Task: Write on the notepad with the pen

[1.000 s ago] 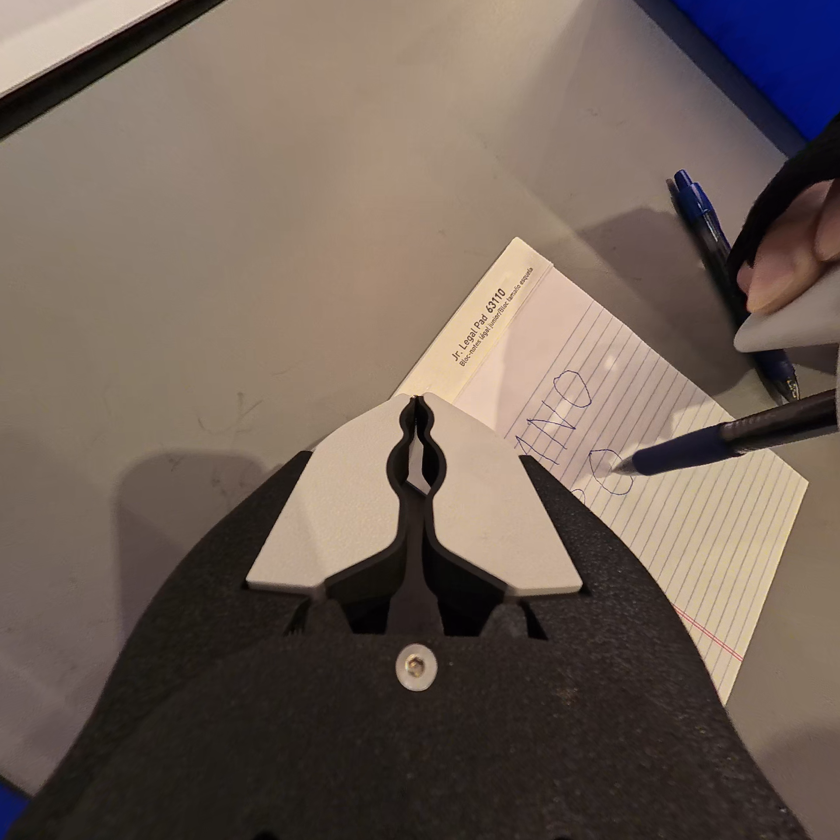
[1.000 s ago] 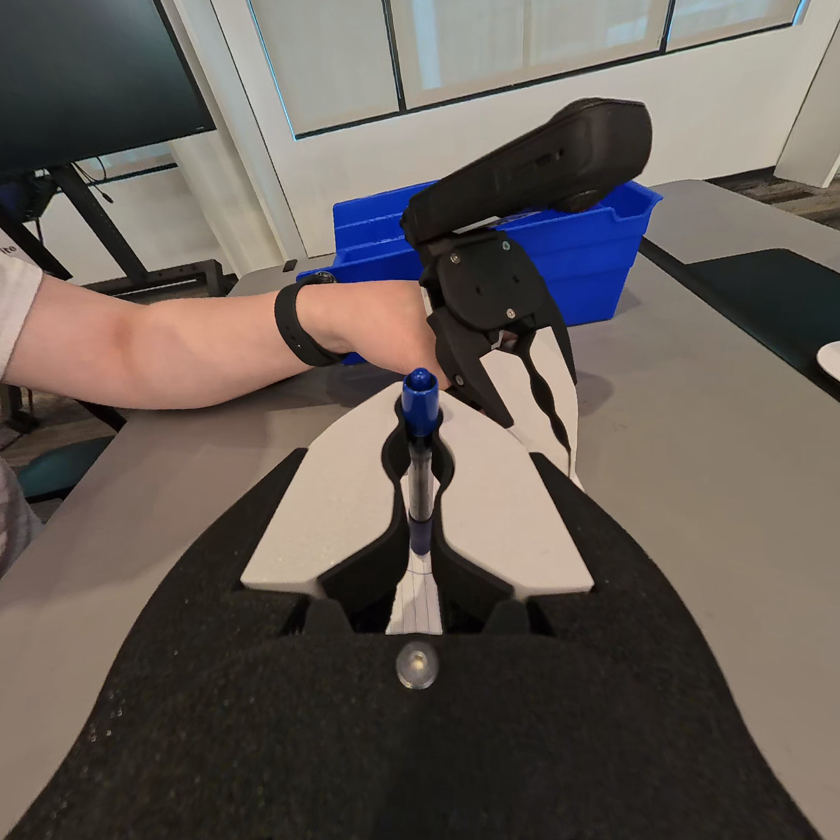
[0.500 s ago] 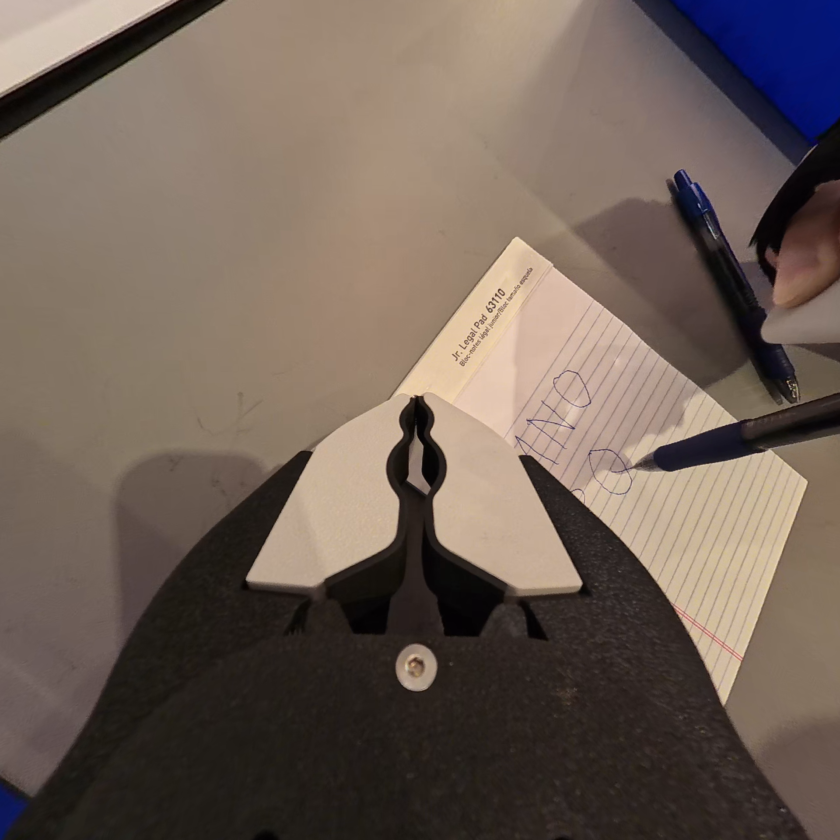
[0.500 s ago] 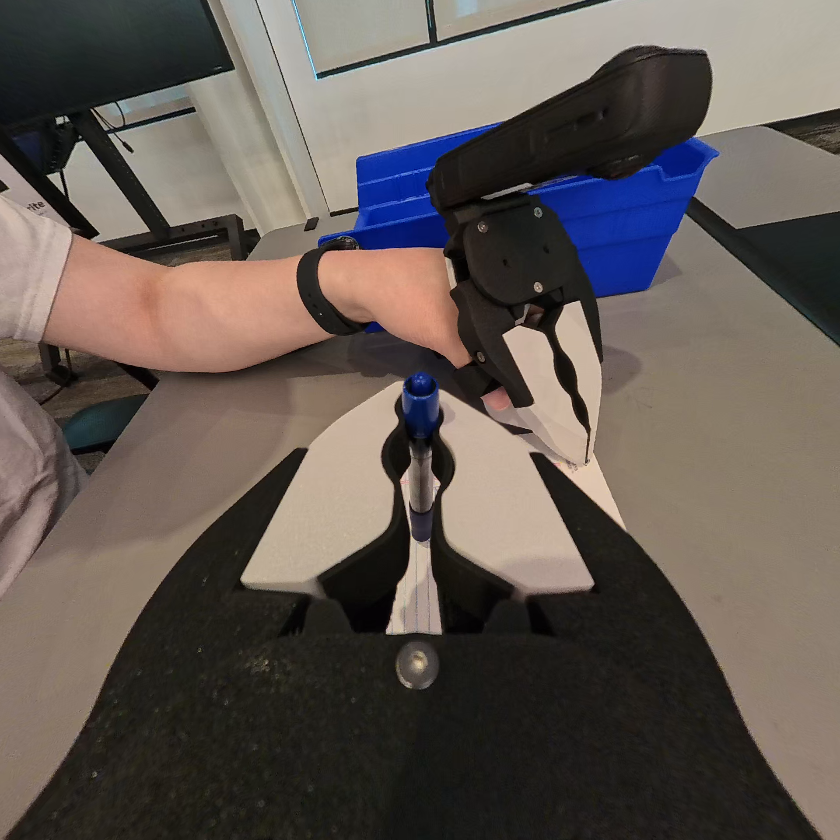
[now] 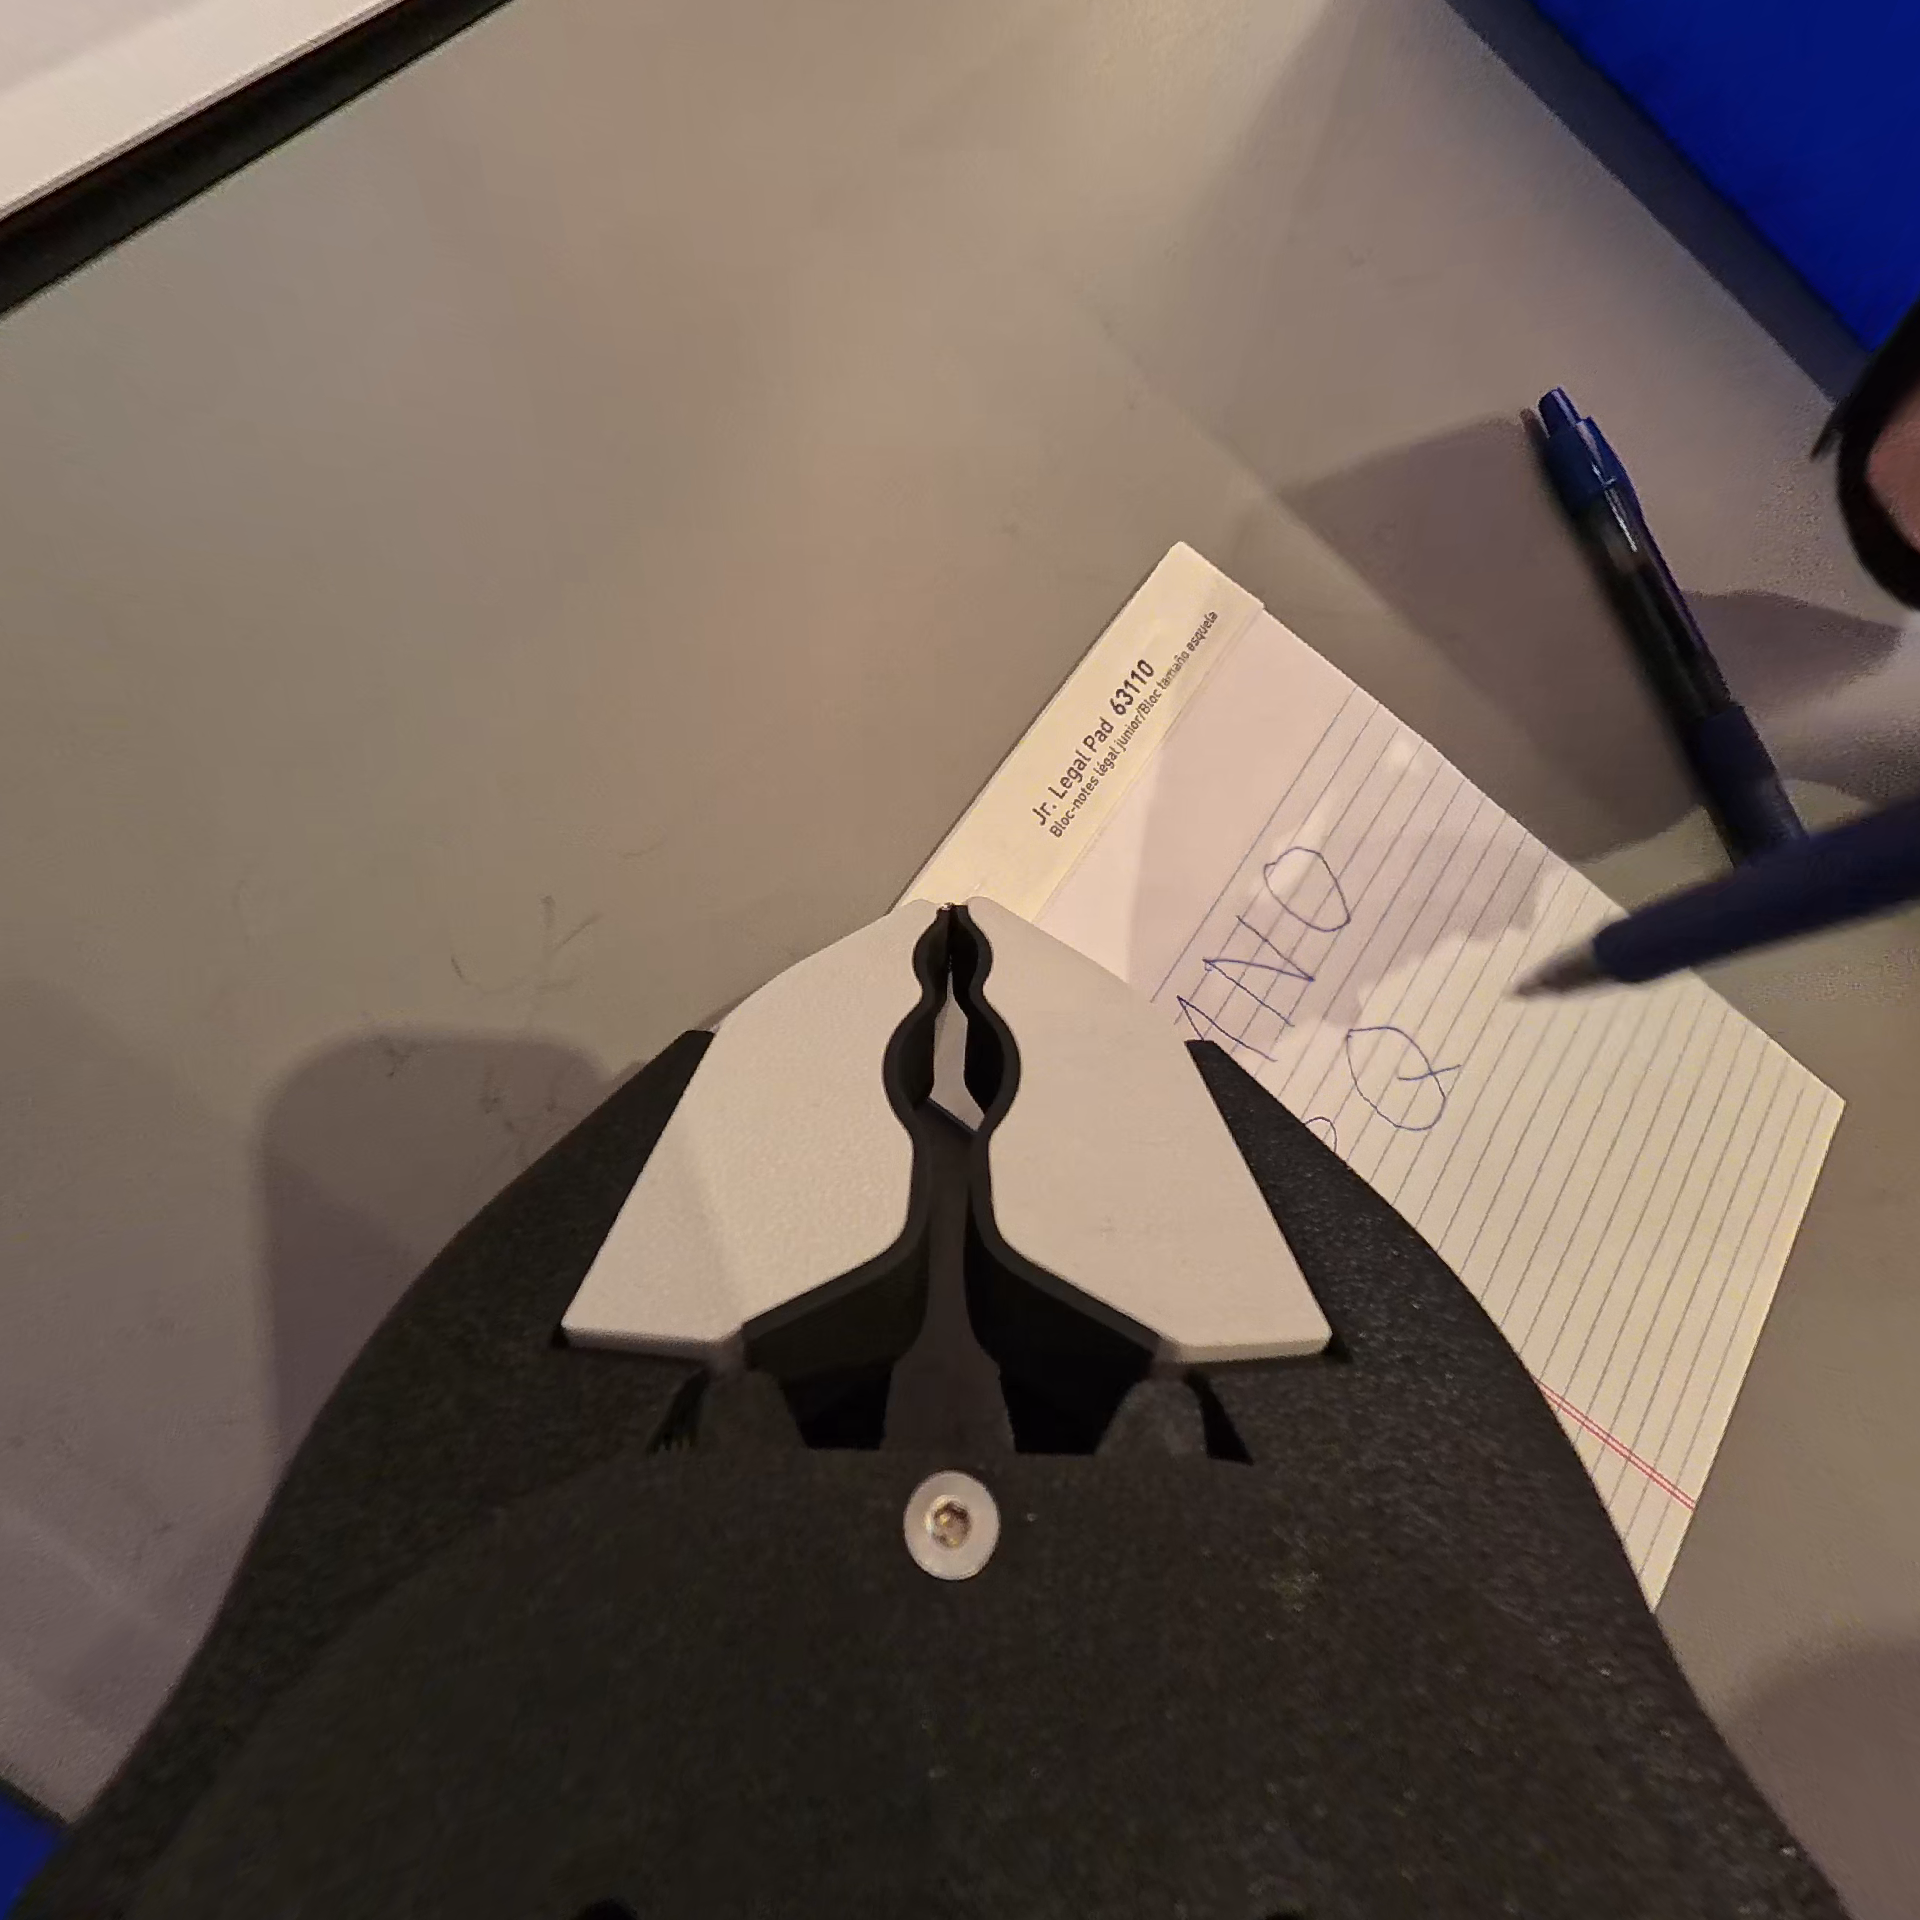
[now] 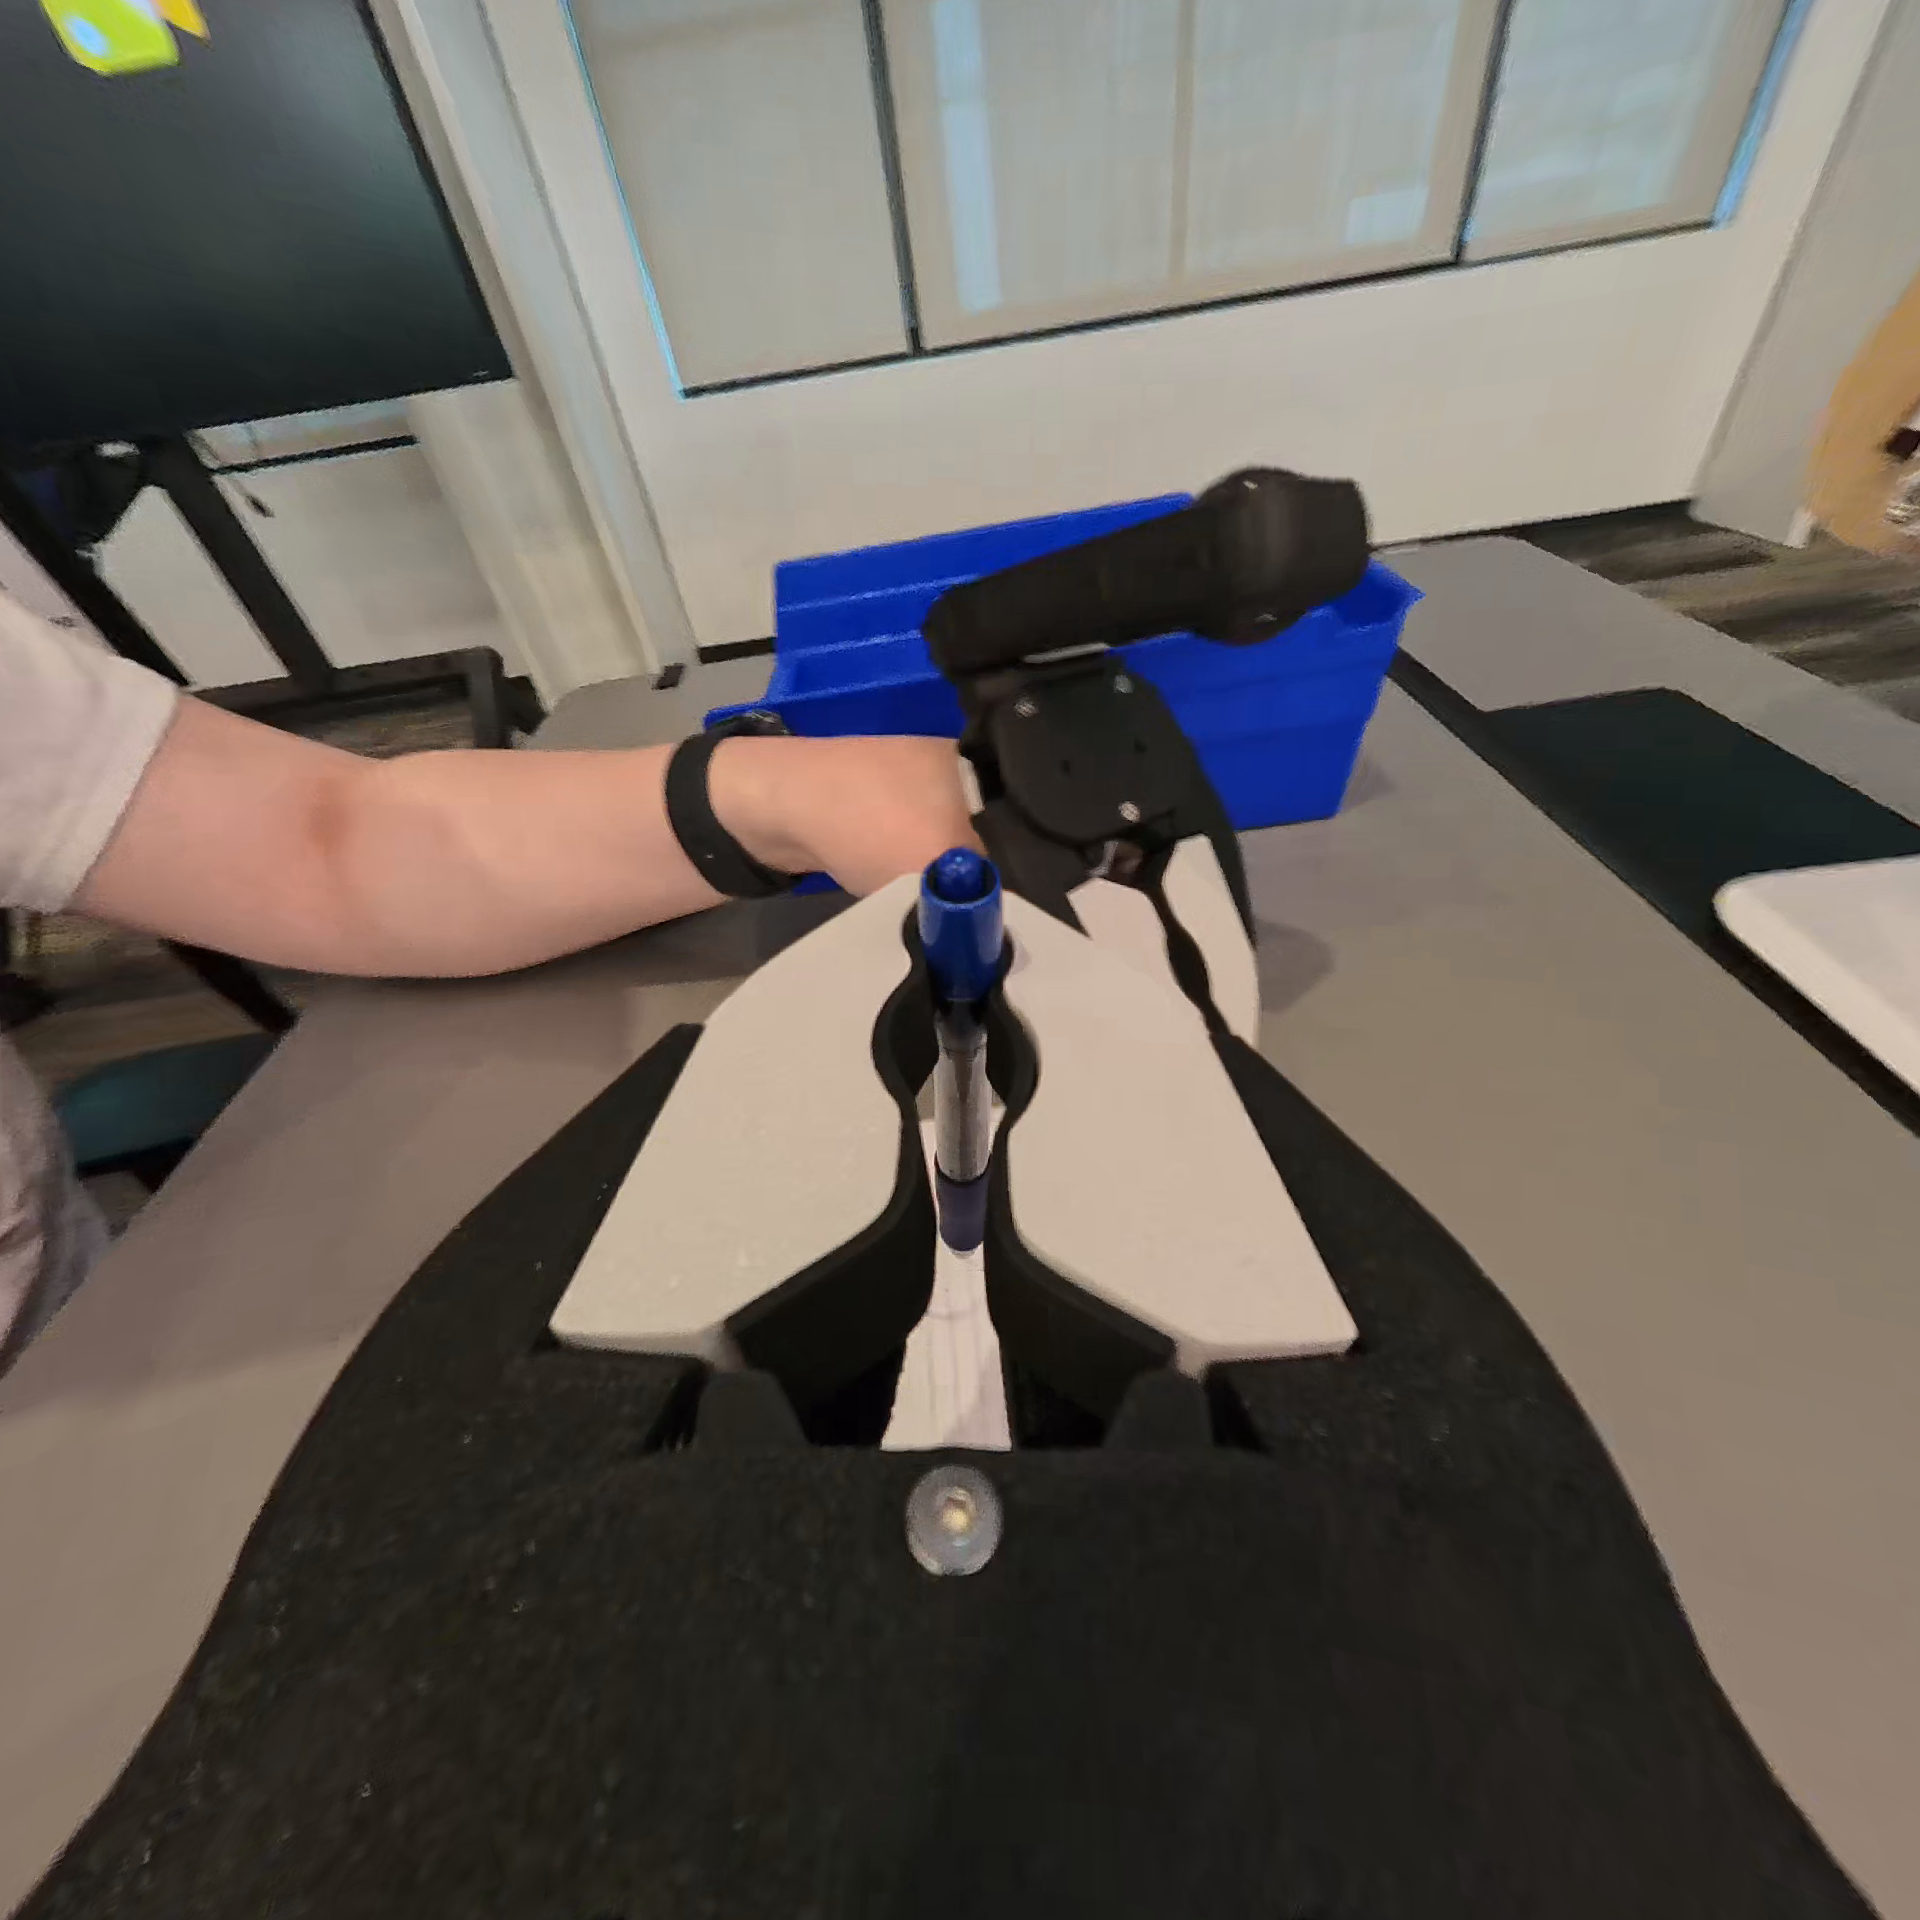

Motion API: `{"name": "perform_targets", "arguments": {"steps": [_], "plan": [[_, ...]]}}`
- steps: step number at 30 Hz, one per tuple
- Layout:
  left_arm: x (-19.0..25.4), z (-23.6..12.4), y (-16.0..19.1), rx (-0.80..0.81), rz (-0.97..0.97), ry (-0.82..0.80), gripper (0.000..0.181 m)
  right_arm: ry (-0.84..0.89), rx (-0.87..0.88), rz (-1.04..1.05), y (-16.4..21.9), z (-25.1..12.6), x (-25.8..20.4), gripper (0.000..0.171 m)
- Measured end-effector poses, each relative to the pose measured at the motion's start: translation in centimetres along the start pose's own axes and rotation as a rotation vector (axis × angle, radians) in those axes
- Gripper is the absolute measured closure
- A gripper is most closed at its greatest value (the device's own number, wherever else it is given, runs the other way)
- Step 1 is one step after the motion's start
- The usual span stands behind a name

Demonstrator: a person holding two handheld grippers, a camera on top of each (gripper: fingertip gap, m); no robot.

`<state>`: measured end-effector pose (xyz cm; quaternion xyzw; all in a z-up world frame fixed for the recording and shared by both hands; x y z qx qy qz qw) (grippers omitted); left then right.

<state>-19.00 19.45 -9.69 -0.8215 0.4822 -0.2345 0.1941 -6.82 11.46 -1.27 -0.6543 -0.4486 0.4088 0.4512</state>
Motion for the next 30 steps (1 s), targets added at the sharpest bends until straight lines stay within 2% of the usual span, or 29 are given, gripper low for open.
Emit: {"name": "perform_targets", "arguments": {"steps": [2,7,30], "plan": [[0.0,0.0,0.0,-0.001,0.001,-0.001,0.181,0.043,-0.045,0.020,0.7,-0.2,0.8,0.167],[0.0,0.0,0.0,0.001,0.000,0.000,0.181,0.026,-0.092,0.071,1.8,0.5,1.3,0.167],[0.0,0.0,0.0,0.001,0.000,0.000,0.181,0.026,-0.090,0.079,2.4,0.6,1.6,0.167]]}}
Point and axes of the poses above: each gripper's, where its closed fingertips meet, z out along the fingers, y out of its underside, x = y × z across the jaws, the point moved 7 cm from there along -z, back along the fingers, and after that the axes turned 8 degrees about -x, right-handed, at the moved point
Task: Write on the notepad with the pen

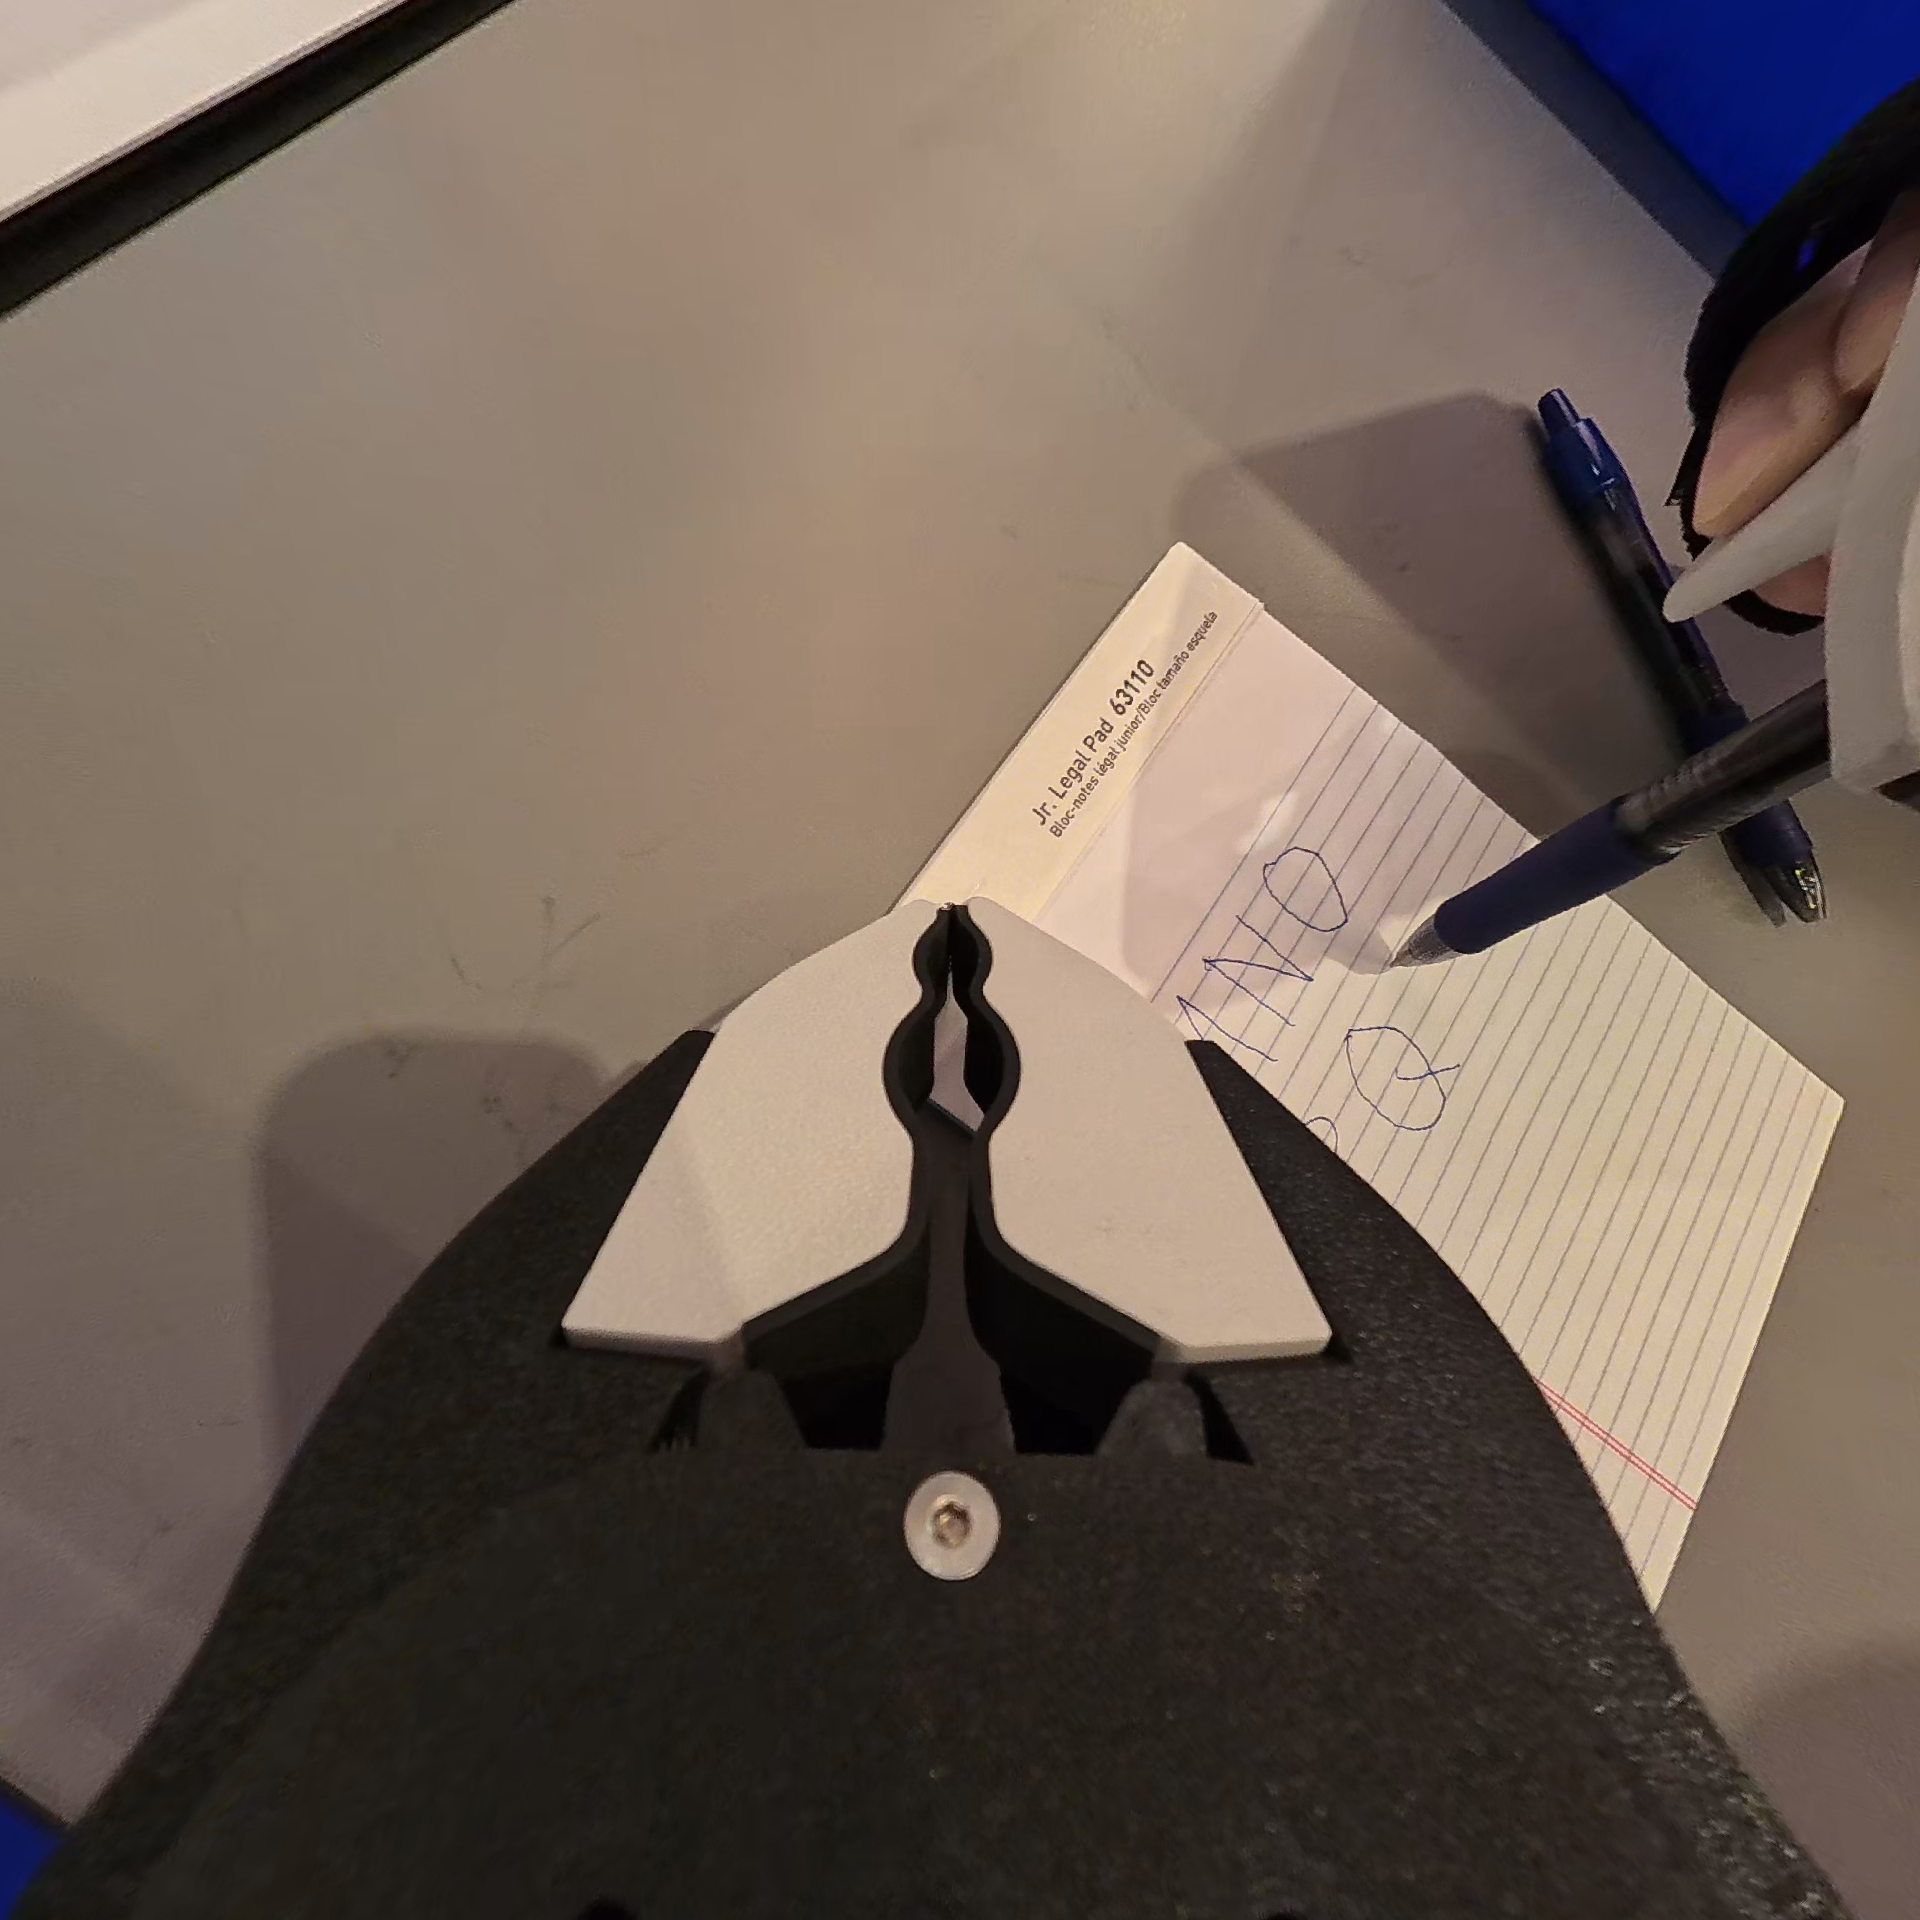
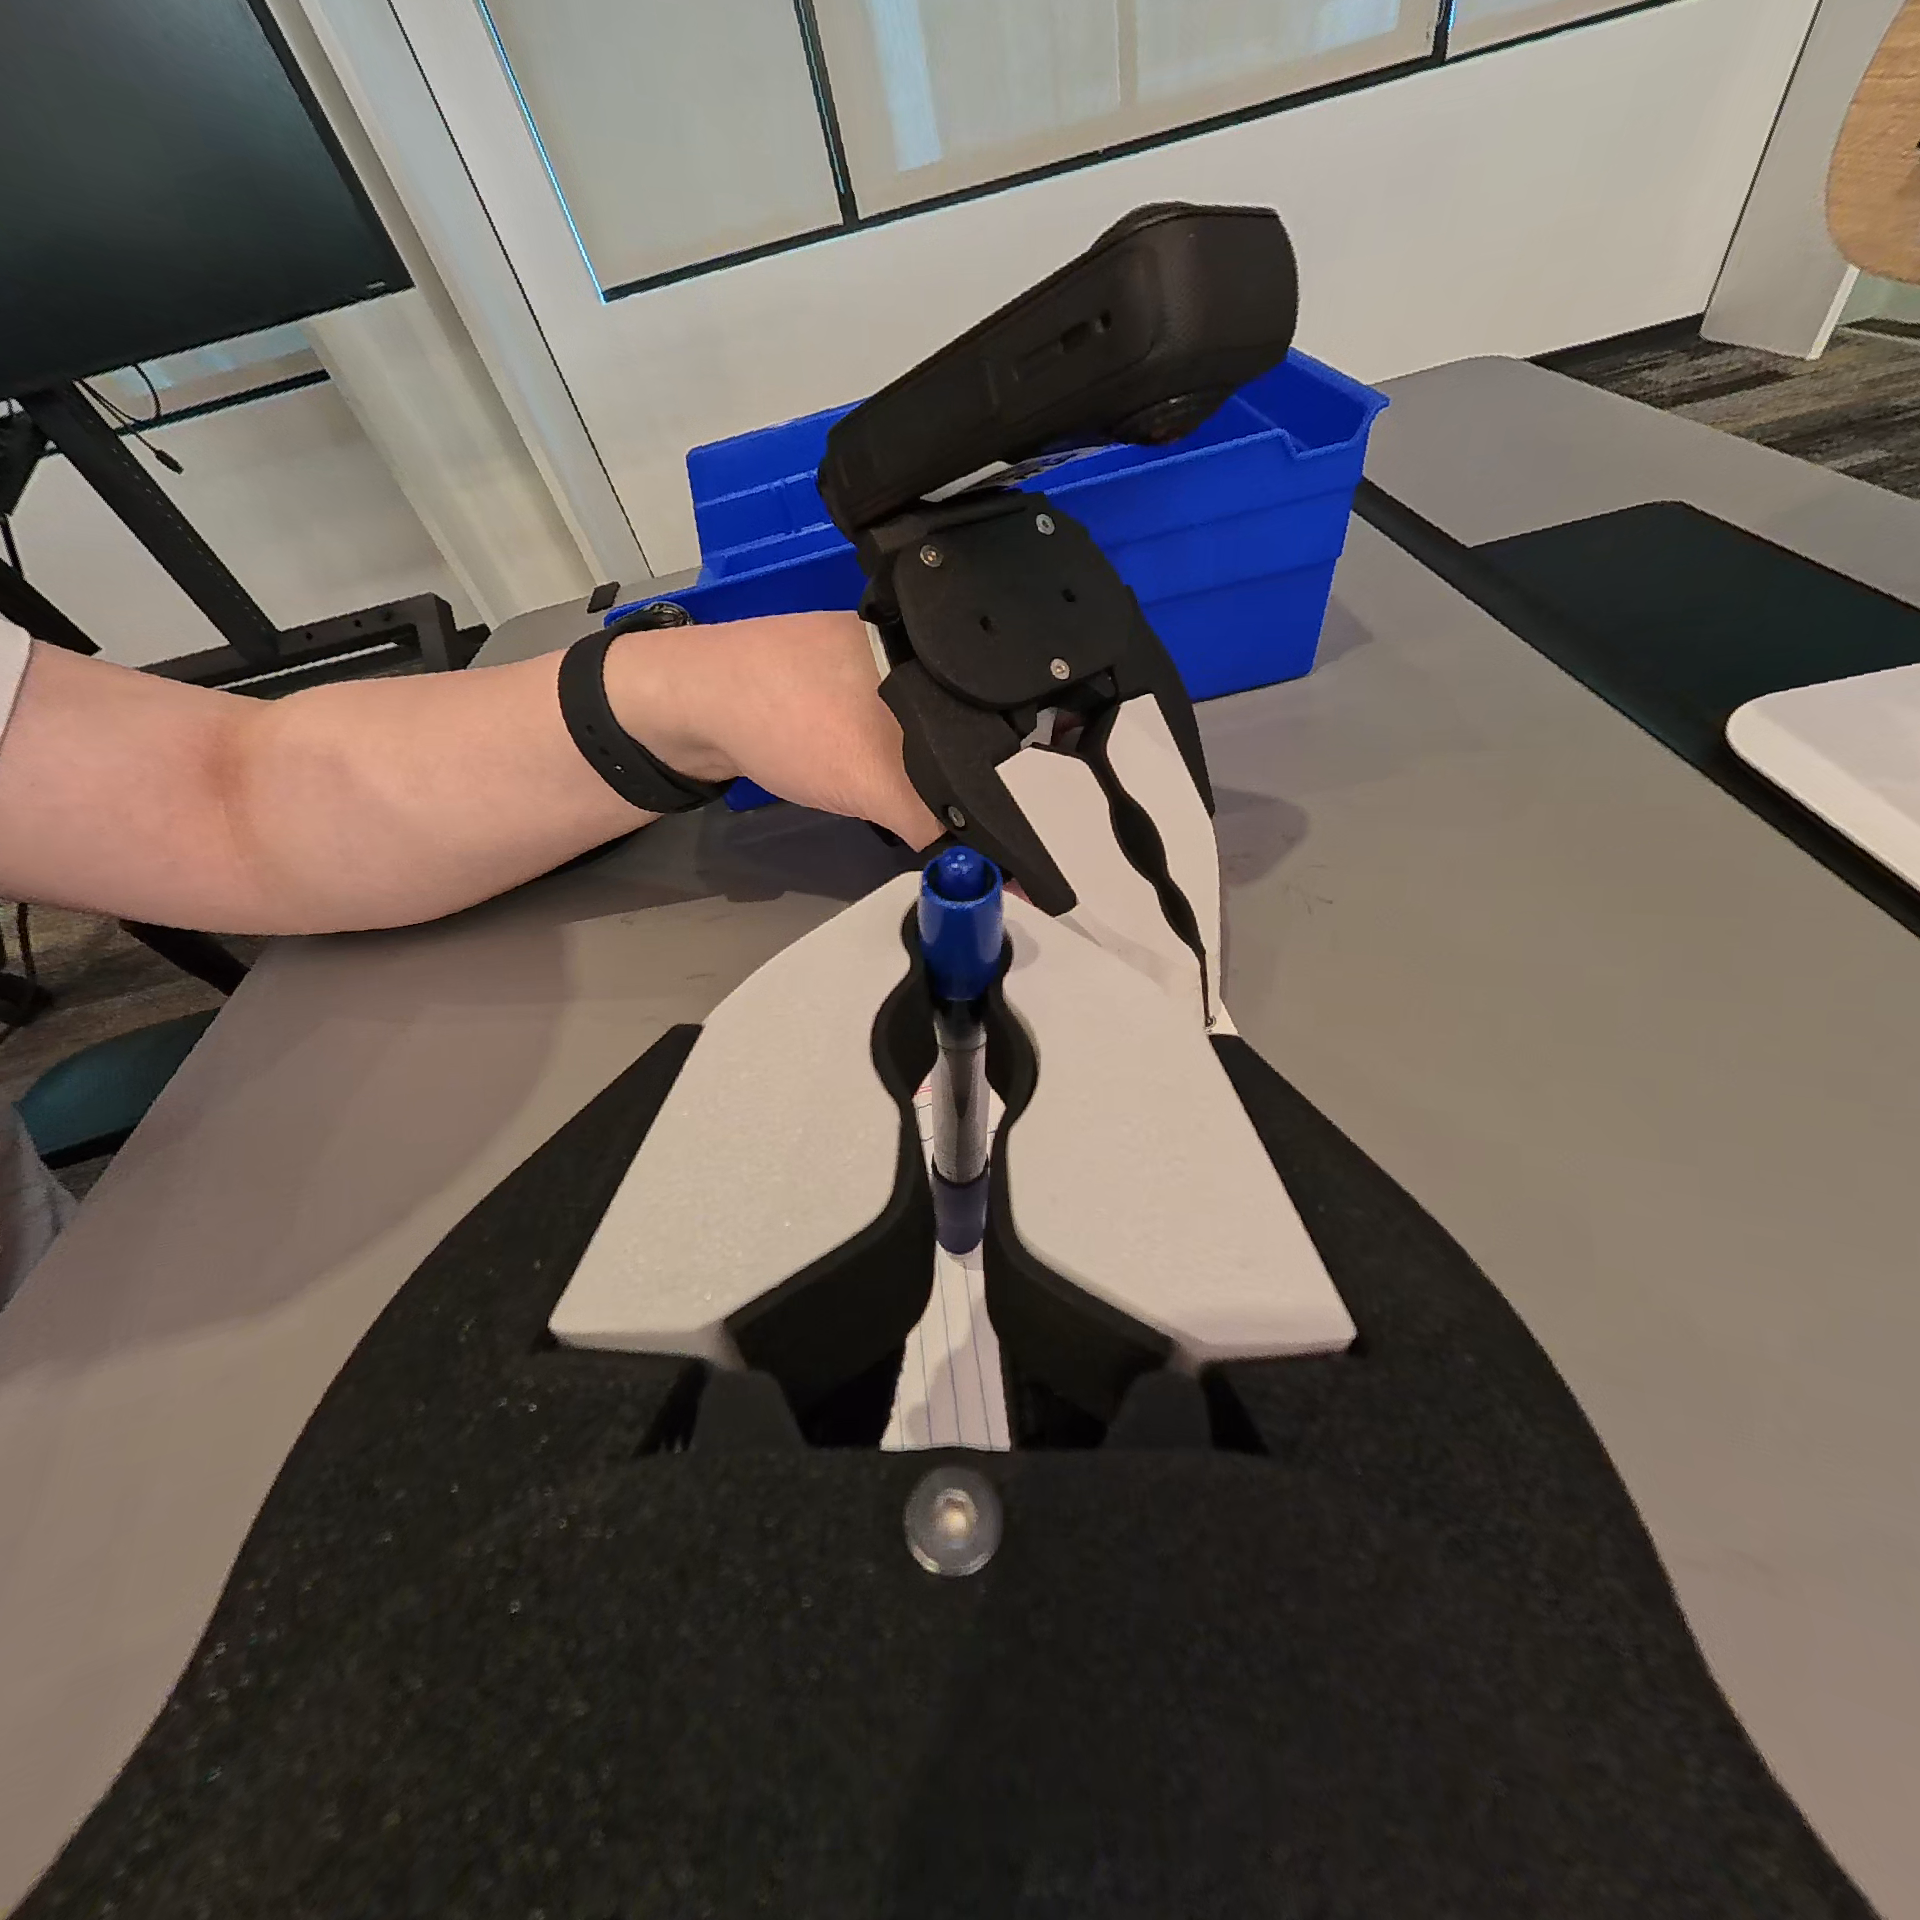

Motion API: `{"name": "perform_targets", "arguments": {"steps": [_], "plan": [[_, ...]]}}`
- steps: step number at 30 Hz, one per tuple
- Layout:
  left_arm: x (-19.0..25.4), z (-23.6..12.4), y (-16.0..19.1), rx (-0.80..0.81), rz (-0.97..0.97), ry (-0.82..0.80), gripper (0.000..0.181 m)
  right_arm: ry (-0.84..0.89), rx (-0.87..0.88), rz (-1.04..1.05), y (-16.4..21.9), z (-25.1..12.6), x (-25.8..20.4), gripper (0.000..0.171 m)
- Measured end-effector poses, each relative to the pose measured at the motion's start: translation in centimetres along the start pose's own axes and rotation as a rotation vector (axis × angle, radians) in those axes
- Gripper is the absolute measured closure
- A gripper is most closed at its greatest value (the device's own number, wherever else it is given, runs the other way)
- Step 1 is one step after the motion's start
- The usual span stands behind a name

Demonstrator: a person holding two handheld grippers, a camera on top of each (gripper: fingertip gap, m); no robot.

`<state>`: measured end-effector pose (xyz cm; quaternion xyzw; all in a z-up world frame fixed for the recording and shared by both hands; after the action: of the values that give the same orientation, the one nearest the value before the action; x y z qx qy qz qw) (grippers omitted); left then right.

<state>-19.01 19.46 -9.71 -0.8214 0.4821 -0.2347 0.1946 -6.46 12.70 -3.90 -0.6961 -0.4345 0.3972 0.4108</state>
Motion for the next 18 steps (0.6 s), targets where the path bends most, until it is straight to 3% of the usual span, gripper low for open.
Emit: {"name": "perform_targets", "arguments": {"steps": [18], "plan": [[0.00,0.00,-0.01,0.000,0.000,-0.001,0.181,-0.074,-0.038,0.007,0.10,0.00,-0.42,0.167]]}}
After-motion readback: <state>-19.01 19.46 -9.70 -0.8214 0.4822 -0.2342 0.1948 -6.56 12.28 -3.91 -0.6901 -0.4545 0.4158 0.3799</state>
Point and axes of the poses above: each gripper's, where its closed fingertips meet, z out along the fingers, y out of its underside, x = y × z across the jaws, the point moved 7 cm from there along -z, back along the fingers, and after that the axes turned 8 degrees about -x, right-handed, at the moved point
